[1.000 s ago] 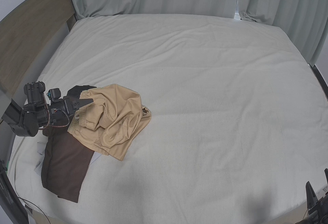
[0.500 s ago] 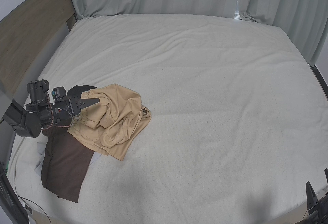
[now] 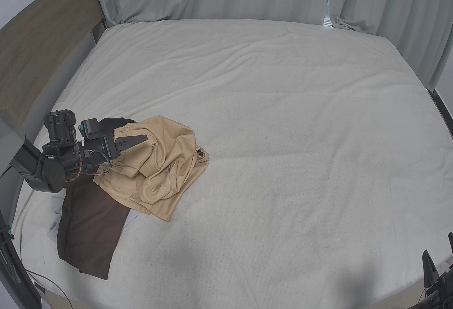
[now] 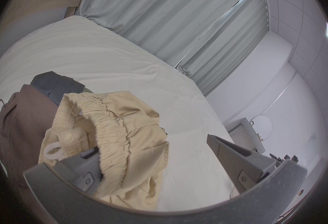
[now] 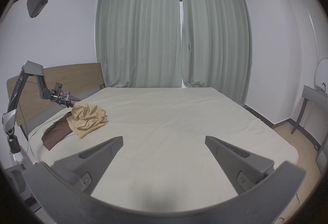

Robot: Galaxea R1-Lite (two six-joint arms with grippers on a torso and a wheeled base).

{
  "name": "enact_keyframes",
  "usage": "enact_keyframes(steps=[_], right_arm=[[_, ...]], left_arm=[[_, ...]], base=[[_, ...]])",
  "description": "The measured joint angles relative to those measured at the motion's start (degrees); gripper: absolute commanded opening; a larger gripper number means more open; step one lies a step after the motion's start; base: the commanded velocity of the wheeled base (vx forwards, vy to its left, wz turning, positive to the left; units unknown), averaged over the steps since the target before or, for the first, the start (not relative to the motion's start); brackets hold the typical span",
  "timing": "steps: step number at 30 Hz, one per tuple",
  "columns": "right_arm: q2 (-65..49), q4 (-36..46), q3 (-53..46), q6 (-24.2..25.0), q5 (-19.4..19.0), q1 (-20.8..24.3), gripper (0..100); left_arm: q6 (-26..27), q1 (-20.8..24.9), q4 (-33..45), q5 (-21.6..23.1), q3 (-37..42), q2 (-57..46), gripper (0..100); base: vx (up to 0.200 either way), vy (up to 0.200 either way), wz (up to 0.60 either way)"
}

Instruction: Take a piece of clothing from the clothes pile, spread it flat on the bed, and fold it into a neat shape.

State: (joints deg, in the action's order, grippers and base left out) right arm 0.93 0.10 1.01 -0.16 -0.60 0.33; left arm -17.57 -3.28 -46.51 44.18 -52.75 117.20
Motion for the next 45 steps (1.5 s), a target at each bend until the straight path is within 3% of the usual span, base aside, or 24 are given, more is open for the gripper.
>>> enact_keyframes(steps=[10,11,28,45], right_arm=[[0.0,0.0,0.0,0.0,0.0,0.0,100],[0.0,0.0,0.0,0.0,0.0,0.0,100],[0.0,0.0,0.0,0.0,0.0,0.0,100],[0.0,0.0,0.0,0.1,0.0,0.0,100]], left_arm=[[-2.4,0.5,-4.0,-0.3,-0.2,3.0,100],[-2.5,0.5,-4.2,-0.3,-0.2,3.2,0],[-3.6,0.4,-8.2,-0.4,2.0,4.0,0],[-10.0,3.2,-10.3,-0.4,10.0,-6.6,0]], base=[[0.0,0.0,0.0],[0.0,0.0,0.0],[0.0,0.0,0.0],[0.0,0.0,0.0]])
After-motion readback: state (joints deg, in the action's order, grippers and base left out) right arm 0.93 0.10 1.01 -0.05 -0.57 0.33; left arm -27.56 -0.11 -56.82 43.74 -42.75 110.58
